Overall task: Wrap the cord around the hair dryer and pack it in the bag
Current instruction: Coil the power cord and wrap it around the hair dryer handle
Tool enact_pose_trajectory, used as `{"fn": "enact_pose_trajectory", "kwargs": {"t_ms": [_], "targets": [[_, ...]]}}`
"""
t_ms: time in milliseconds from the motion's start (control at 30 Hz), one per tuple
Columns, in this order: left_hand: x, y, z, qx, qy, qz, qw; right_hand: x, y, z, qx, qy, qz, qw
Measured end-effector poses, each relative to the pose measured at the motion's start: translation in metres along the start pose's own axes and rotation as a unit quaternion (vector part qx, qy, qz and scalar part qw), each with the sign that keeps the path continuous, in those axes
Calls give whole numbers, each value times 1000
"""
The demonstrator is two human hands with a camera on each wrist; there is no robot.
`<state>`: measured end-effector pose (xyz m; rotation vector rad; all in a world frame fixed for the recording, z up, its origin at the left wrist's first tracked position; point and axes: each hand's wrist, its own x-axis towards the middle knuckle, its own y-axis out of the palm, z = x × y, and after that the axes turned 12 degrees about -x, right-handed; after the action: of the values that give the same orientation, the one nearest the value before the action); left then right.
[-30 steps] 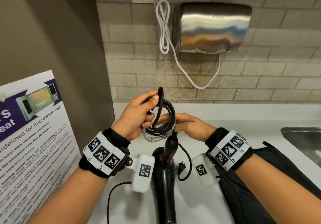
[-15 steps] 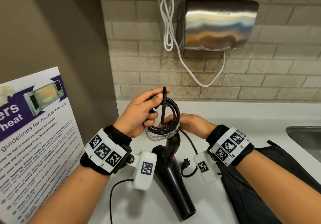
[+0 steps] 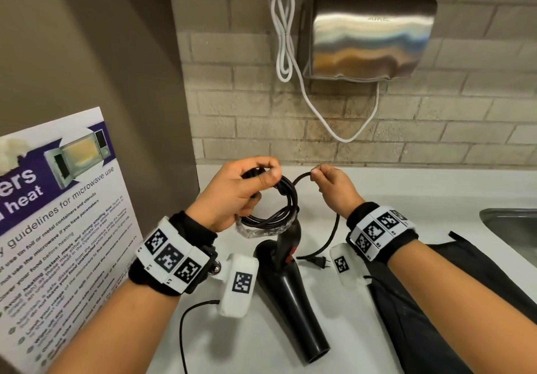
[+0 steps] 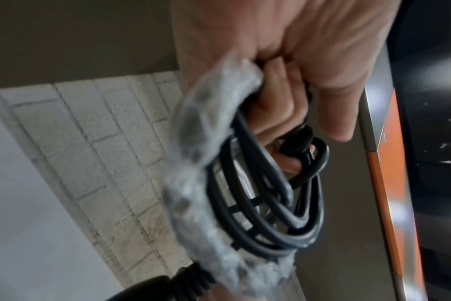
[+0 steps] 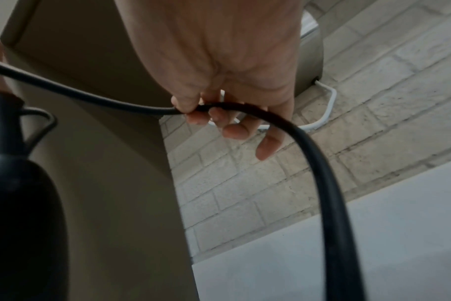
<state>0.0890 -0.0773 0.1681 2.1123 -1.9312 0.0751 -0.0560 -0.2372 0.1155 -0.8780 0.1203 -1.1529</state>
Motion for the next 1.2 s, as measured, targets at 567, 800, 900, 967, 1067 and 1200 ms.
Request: {"fn": "enact_pose_trajectory", "kwargs": {"t_ms": [567,800,900,967,1067,1200], "targets": [[2,-3,10,29,25,-32,999,-11,-46,41,-136,-118,-59,982],[2,1,15,62,-5,-36,997,-29,-60,72,-81,-227,-159,957],[1,2,12,84,-39,9,996,-32,-59,78,-88,-261,-172,946],[1,5,11,115,-53,34,991,-32,-58,76,-86,-265,-170,945],[2,8,11,121,-62,52,989,-31,-59,71,-55,-268,-170,947],[6,6,13,77,-64,-16,995,-31,-58,61,38,-233,-114,965]]}}
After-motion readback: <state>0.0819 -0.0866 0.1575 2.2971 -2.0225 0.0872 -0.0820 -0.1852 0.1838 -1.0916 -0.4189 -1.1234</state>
